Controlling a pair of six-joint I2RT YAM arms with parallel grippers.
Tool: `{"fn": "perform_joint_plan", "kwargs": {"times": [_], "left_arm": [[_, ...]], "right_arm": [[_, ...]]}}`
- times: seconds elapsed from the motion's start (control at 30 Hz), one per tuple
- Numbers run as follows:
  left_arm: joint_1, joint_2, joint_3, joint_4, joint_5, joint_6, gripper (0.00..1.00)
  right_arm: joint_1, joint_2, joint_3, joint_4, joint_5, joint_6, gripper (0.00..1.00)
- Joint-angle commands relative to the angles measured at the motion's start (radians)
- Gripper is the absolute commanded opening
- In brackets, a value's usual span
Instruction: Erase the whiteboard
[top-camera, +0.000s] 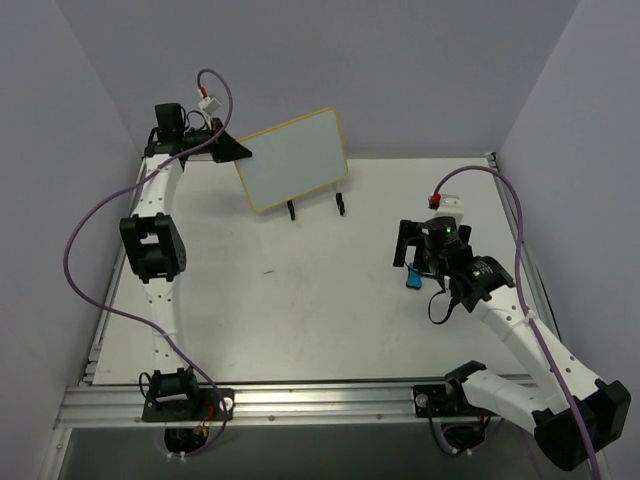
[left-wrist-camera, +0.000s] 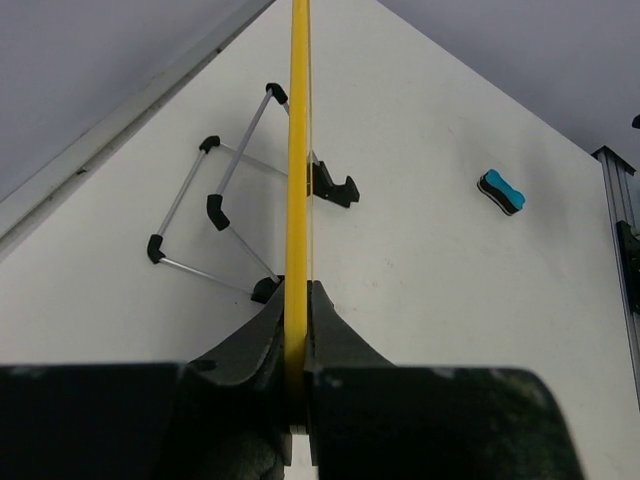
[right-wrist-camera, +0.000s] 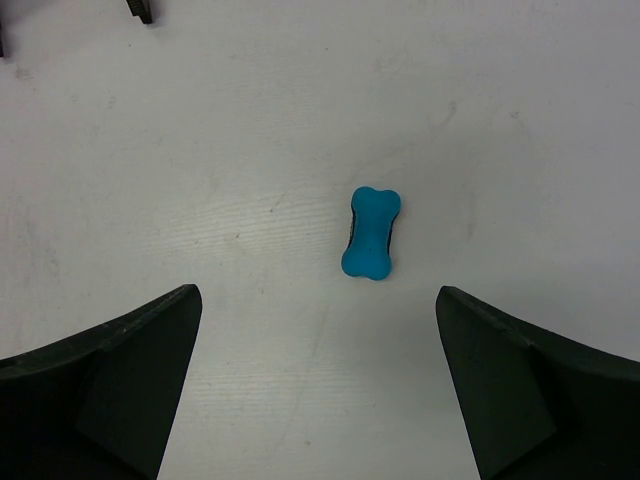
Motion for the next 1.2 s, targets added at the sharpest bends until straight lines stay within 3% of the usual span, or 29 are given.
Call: {"fn": "perform_joint_plan", "kwargs": {"times": [0.0,0.13,0.2,0.23,0.3,0.33,0.37,0.4,0.43,0.53,0.67,1.17], "left_arm": [[-0.005,-0.038,0.039,-0.103,0.046,0.15,0.02],[-0.003,-0.036,0.039,-0.066,0.106,0.152,0.02],[-0.002,-0.027,0.033,0.014,0.147,0.072,0.02],[0.001,-0.025,0.021,0.152,0.176,0.022,0.02],[0.0,-0.025,-0.055,0.384,0.208,-0.234,0.02],[-0.003,-0.021,-0.092,0.818,0.231,-0.391,0.02],[-0.006,0.019,-0.118,1.061,0.265,-0.785,0.02],[-0.008,0.055,-0.067,1.256,0.281,-0.941,0.02],[-0.011,0.079,-0.041,1.332,0.29,-1.02,0.02],[-0.017,0.071,-0.063,1.145,0.281,-0.849,0.02],[-0.022,0.097,-0.071,1.229,0.279,-0.915,0.02],[-0.017,0.186,0.038,1.218,0.272,-0.921,0.02]], "right_arm": [[0.006,-0.005,-0.007,-0.006,0.026,0.003,1.0],[0.006,0.009,-0.003,-0.006,0.023,0.002,1.0],[0.008,0.015,-0.003,-0.006,0.02,0.0,1.0],[0.008,0.015,-0.003,-0.004,0.02,0.0,1.0],[0.006,0.02,-0.003,-0.006,0.02,0.002,1.0],[0.006,0.023,-0.003,-0.006,0.02,0.0,1.0],[0.006,0.024,-0.003,-0.006,0.02,0.002,1.0],[0.008,0.027,-0.003,-0.006,0.018,0.0,1.0],[0.009,0.03,-0.003,-0.004,0.02,0.002,1.0],[0.012,0.038,-0.003,-0.009,0.02,0.005,1.0],[0.012,0.047,-0.002,-0.006,0.024,0.002,1.0],[0.018,0.043,-0.008,-0.011,0.021,0.008,1.0]]}}
